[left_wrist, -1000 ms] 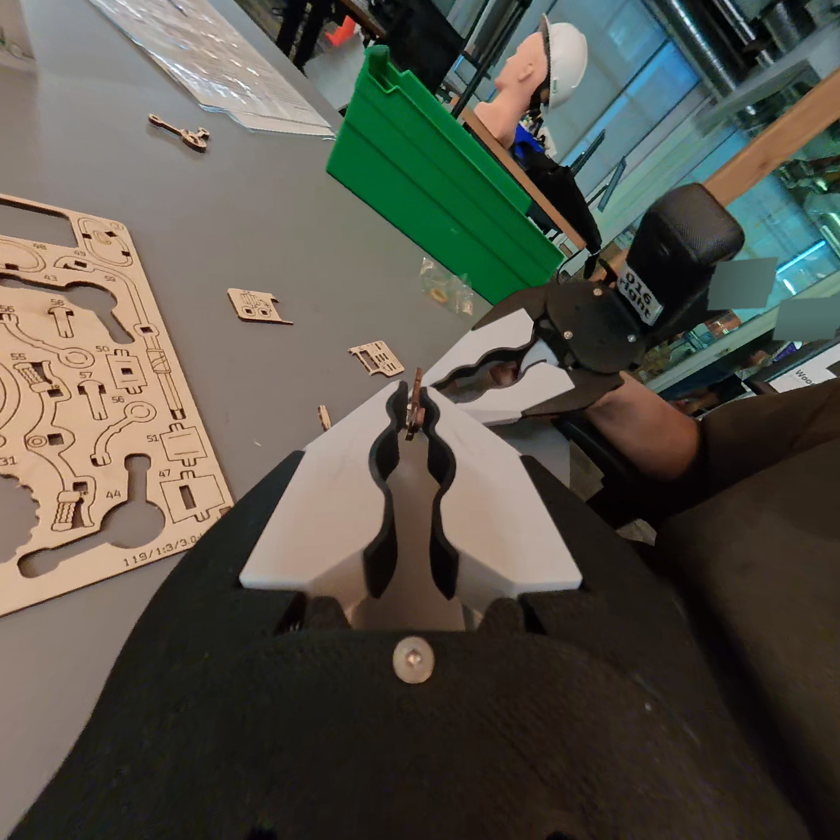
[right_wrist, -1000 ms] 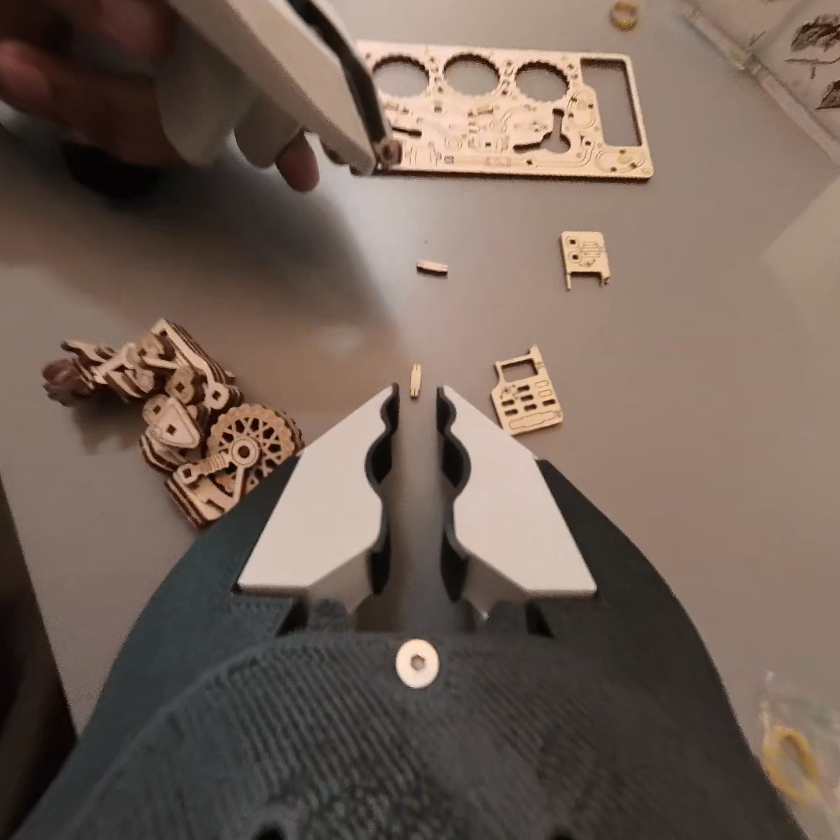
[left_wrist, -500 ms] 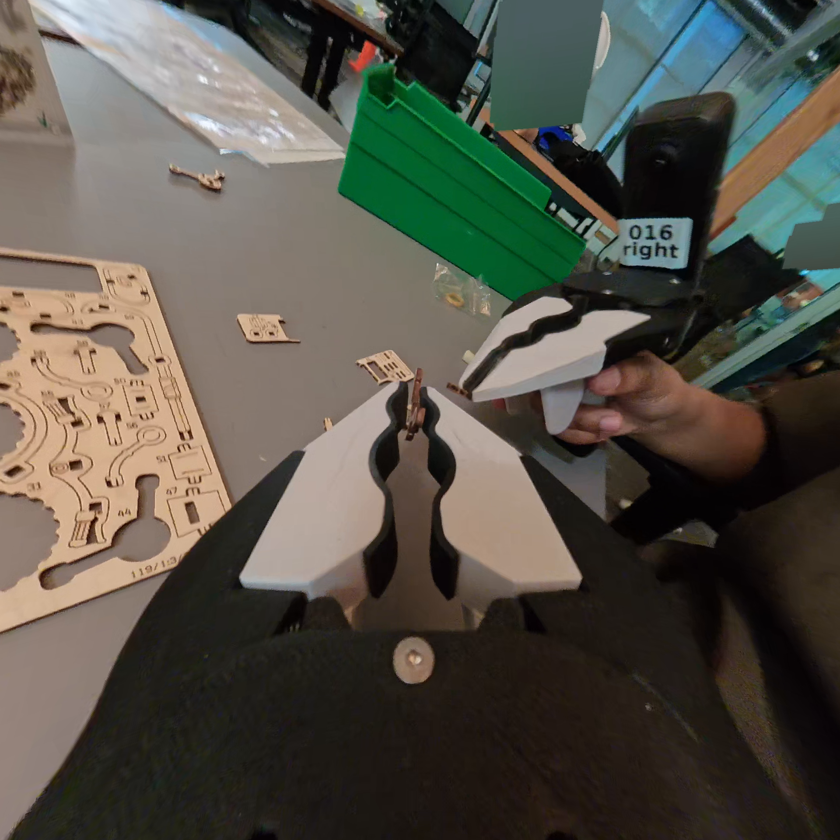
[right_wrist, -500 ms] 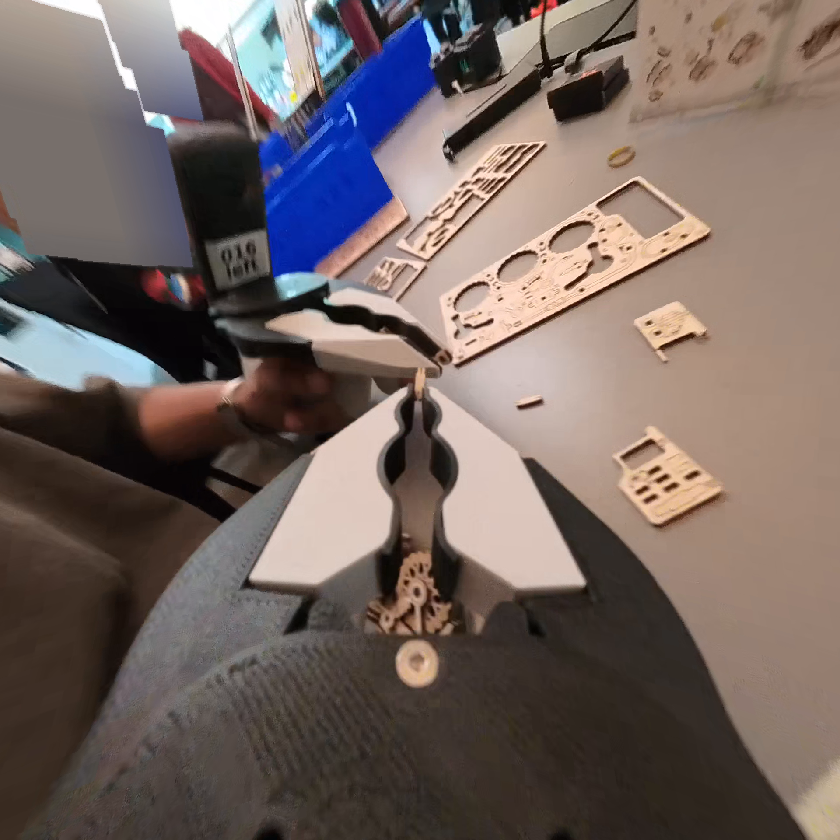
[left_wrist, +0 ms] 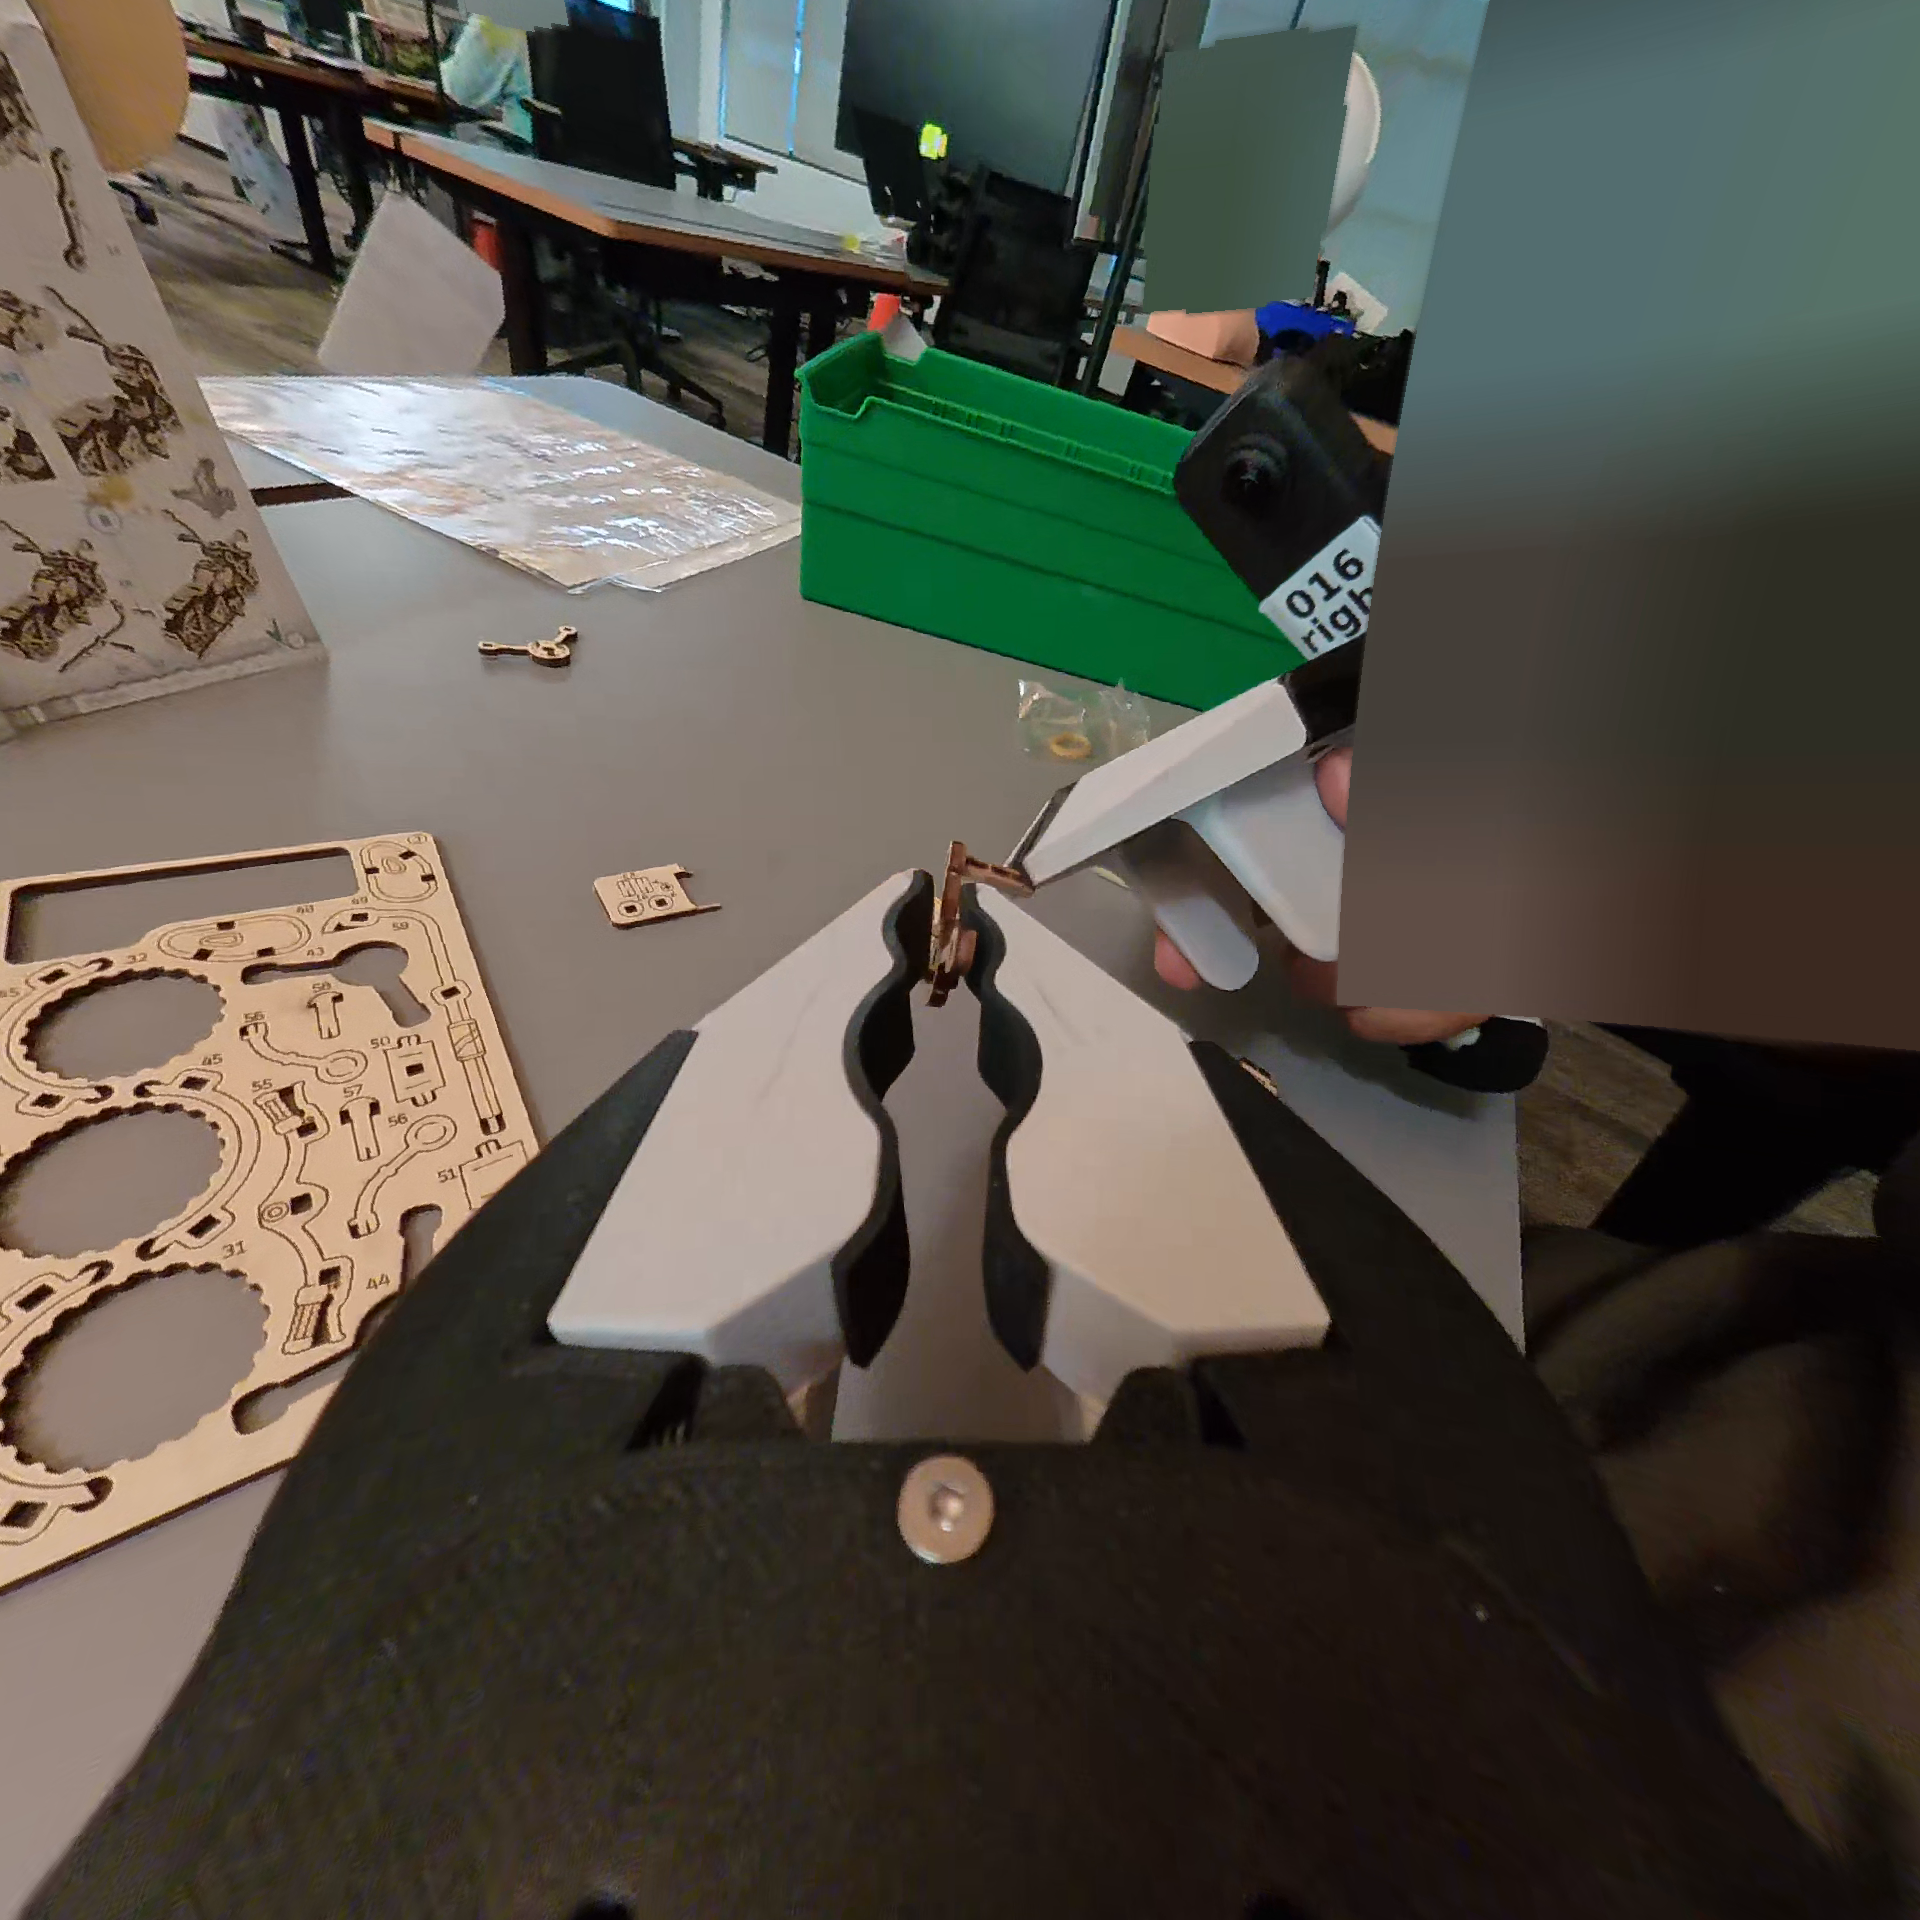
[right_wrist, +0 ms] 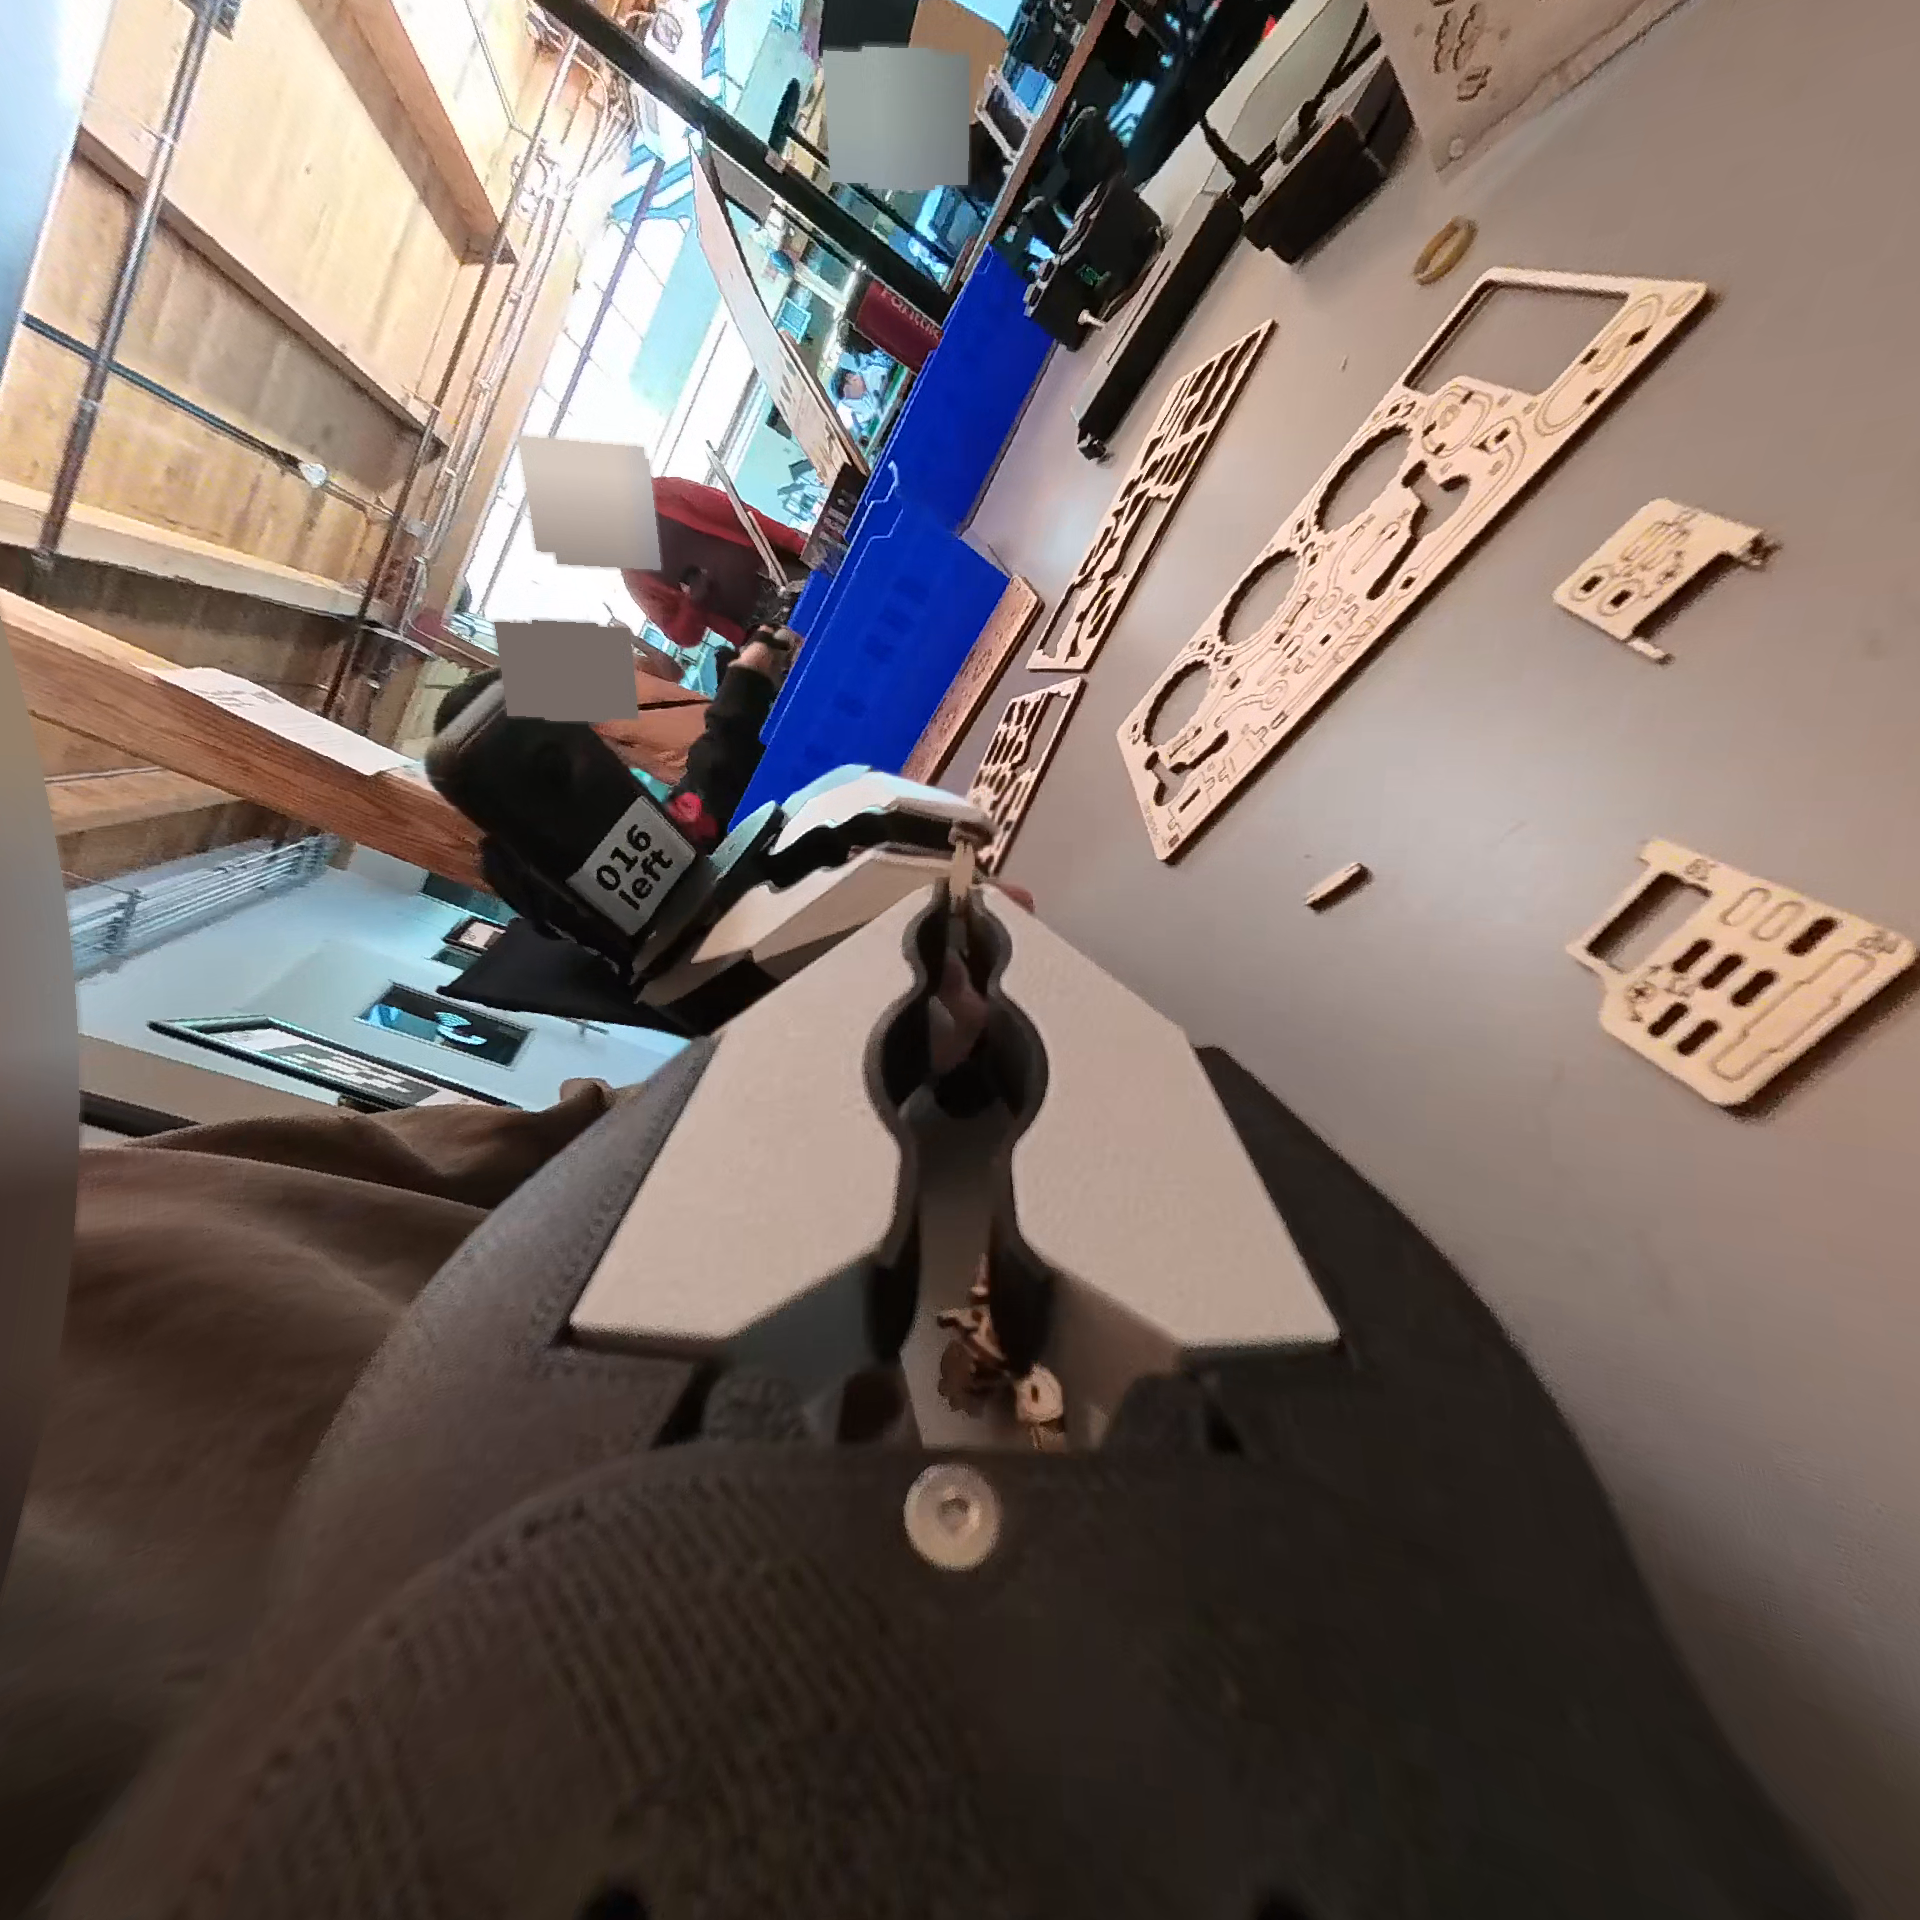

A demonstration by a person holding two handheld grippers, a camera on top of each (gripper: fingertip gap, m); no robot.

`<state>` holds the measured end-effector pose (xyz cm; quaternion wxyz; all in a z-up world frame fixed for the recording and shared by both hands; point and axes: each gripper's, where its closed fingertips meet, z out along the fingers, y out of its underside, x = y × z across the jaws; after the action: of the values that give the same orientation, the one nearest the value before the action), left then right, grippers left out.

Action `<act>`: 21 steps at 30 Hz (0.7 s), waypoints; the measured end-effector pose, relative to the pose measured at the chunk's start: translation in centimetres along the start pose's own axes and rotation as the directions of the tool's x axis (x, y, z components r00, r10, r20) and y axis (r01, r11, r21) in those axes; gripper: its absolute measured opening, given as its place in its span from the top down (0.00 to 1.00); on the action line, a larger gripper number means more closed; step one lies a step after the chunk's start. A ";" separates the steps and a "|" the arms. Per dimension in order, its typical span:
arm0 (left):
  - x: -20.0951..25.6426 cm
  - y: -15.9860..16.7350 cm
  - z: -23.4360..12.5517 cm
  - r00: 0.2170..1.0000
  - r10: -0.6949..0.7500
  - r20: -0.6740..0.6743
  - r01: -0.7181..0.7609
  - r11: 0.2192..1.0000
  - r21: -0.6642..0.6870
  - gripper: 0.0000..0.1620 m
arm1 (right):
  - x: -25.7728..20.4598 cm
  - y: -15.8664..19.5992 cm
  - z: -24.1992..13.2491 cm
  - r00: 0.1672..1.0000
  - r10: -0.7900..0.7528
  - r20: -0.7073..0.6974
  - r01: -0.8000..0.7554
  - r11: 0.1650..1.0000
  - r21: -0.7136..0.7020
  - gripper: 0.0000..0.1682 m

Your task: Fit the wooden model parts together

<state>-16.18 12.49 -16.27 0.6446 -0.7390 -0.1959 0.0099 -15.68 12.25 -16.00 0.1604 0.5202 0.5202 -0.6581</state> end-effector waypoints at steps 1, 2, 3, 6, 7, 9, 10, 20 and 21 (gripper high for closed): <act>0.0 0.0 0.0 1.000 0.011 0.001 -0.011 1.000 -0.004 0.99 | 0.0 0.0 0.0 1.000 0.010 0.005 -0.010 1.000 0.000 0.99; 0.1 0.0 0.0 1.000 0.025 0.004 -0.025 1.000 -0.006 0.99 | 0.0 0.0 0.0 1.000 0.018 0.009 -0.018 1.000 0.000 0.99; 0.1 0.0 0.0 0.999 0.042 0.008 -0.042 0.999 -0.007 0.99 | 0.0 0.0 0.0 1.000 0.027 0.015 -0.027 1.000 0.000 0.99; 0.3 0.1 0.0 0.994 0.104 0.017 -0.103 0.994 -0.017 0.99 | 0.0 -0.1 -0.1 0.999 0.047 0.027 -0.047 0.999 0.001 0.99; 0.3 0.1 0.0 0.992 0.127 0.021 -0.126 0.992 -0.022 0.99 | 0.0 -0.1 -0.1 0.998 0.055 0.031 -0.055 0.998 0.000 0.99; 0.4 0.2 0.0 0.984 0.173 0.029 -0.173 0.984 -0.032 0.99 | 0.0 0.0 -0.2 0.995 0.084 0.046 -0.084 0.996 -0.010 0.99; 0.4 0.2 0.0 0.980 0.198 0.033 -0.197 0.980 -0.037 0.99 | 0.0 0.0 -0.2 0.993 0.106 0.056 -0.106 0.994 -0.016 0.99; 0.4 0.9 0.0 0.882 0.465 0.075 -0.455 0.882 -0.118 0.99 | 0.5 0.7 -0.4 0.965 0.244 0.096 -0.238 0.969 -0.068 0.99; 0.4 1.0 0.0 0.880 0.470 0.071 -0.460 0.880 -0.122 0.99 | 0.5 0.7 -0.4 0.965 0.244 0.094 -0.238 0.969 -0.070 0.99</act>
<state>-15.51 12.51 -17.09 0.5745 -0.7947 -0.0444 0.1907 -15.16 12.44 -16.76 0.2806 0.5403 0.4631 -0.6441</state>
